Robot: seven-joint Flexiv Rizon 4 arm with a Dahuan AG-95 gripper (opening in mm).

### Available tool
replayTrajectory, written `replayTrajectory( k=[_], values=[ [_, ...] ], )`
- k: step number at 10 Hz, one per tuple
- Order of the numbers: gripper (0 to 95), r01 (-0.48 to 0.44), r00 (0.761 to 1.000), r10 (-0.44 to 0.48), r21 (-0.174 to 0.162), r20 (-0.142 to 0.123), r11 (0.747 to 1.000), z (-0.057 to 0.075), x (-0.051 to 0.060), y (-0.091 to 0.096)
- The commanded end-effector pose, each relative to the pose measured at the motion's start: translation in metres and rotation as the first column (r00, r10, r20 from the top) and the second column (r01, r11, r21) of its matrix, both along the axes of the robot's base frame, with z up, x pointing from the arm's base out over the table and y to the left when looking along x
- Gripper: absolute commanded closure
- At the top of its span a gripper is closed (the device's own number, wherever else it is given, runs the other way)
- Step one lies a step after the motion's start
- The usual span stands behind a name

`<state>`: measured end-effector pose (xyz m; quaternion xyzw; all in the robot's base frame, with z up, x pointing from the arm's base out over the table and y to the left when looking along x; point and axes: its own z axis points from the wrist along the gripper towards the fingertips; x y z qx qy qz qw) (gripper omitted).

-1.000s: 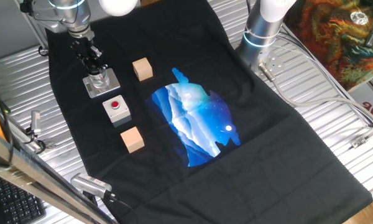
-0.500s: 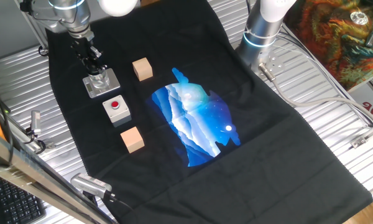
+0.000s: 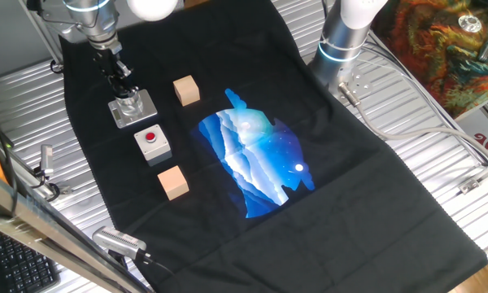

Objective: Screw the lid onto the jar

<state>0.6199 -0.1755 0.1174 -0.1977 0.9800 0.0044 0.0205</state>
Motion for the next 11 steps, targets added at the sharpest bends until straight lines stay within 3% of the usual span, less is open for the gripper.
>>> replayTrajectory(
  k=[1,11],
  values=[
    [95.0,0.043,0.999,-0.043,-0.004,0.002,0.999,-0.0003,-0.0007,-0.0004],
    [95.0,0.214,0.977,-0.213,-0.013,0.022,0.977,-0.0001,-0.0008,-0.0006]
  ],
)
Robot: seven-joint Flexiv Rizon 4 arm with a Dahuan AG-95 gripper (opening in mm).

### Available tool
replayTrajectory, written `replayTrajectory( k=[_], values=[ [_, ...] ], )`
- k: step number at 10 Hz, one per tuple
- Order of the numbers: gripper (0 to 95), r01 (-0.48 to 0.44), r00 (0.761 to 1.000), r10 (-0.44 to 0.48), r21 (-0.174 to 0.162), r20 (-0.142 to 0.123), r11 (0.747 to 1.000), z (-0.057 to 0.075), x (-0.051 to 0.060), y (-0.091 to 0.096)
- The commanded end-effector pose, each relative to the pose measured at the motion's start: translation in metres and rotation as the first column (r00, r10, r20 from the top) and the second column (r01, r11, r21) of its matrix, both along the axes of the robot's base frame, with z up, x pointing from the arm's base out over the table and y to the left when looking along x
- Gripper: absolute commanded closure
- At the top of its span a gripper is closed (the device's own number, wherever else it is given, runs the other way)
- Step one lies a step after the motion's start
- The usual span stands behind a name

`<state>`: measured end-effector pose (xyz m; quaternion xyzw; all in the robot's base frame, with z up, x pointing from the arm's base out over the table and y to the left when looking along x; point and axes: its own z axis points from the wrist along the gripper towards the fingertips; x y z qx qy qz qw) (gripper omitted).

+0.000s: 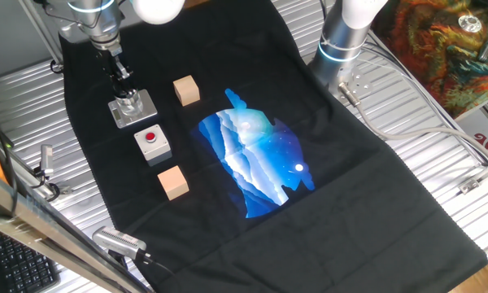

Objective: Screw the lid onto the jar

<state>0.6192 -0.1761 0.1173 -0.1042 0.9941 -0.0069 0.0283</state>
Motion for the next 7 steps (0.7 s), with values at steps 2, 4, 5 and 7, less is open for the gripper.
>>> replayTrajectory(
  k=[2,4,5,7],
  values=[
    [95.0,0.047,0.999,-0.046,-0.006,0.008,0.999,0.0000,-0.0001,-0.0001],
    [95.0,0.051,0.999,-0.051,-0.008,0.006,0.999,0.0000,-0.0002,-0.0001],
    [95.0,0.054,0.999,-0.054,0.001,0.006,0.999,0.0000,-0.0002,-0.0001],
    [95.0,0.054,0.999,-0.054,-0.001,0.008,0.999,0.0000,-0.0001,-0.0001]
  ],
)
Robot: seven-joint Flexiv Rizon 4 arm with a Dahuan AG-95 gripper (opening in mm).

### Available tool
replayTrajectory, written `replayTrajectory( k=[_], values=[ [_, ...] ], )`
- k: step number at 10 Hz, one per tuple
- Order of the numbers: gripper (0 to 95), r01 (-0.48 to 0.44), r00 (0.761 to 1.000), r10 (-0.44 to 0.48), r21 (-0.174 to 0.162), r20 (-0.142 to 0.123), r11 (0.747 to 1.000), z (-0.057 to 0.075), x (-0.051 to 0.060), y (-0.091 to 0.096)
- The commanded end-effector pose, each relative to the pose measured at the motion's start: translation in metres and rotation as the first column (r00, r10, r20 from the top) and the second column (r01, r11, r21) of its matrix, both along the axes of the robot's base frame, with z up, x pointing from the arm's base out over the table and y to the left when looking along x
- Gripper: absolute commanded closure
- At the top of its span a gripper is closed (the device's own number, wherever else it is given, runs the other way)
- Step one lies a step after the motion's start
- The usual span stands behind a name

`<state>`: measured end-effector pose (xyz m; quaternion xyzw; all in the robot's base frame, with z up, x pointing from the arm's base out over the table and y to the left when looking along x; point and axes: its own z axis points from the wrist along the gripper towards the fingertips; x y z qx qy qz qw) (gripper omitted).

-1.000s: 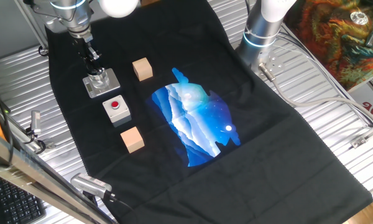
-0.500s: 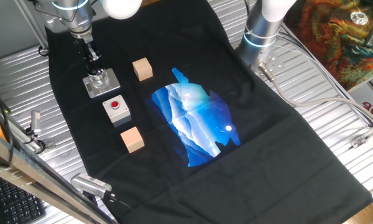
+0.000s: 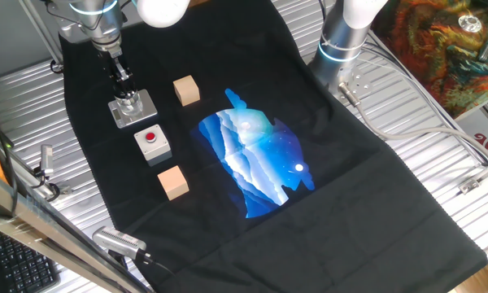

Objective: Screw the lid onto the jar

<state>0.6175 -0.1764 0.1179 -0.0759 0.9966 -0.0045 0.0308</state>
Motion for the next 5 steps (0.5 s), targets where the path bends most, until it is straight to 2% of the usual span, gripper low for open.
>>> replayTrajectory(
  k=[1,5],
  values=[
    [95.0,-0.002,1.000,0.002,-0.009,0.001,1.000,-0.0006,0.0016,0.0002],
    [95.0,-0.004,1.000,0.004,-0.014,0.001,1.000,-0.0005,0.0017,0.0002]
  ],
)
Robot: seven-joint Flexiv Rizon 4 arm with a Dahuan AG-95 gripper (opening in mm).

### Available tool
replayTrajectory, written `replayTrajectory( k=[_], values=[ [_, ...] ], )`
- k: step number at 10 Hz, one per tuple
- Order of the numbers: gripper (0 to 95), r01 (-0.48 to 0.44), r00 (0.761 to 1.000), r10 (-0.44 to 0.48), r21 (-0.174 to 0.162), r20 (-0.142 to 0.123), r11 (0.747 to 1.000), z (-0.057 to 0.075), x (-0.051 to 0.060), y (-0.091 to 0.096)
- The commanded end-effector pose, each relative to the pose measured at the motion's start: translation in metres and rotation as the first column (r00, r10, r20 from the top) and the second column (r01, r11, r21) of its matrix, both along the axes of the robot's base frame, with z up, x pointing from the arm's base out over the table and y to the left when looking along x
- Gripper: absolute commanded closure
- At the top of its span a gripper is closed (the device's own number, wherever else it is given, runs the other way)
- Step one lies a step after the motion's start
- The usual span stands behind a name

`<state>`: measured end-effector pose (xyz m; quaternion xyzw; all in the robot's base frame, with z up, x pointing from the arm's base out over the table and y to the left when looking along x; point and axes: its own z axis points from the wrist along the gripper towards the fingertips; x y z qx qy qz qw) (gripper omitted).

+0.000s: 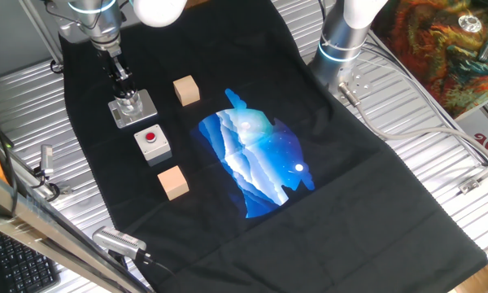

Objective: Screw the lid onto the jar

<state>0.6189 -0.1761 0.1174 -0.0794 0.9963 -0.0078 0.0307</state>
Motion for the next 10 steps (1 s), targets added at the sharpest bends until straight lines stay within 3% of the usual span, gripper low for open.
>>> replayTrajectory(
  k=[1,10],
  values=[
    [95.0,0.014,1.000,-0.014,-0.004,0.002,1.000,0.0000,0.0002,0.0000],
    [95.0,0.097,0.995,-0.097,0.001,-0.006,0.995,0.0000,0.0002,-0.0001]
  ],
)
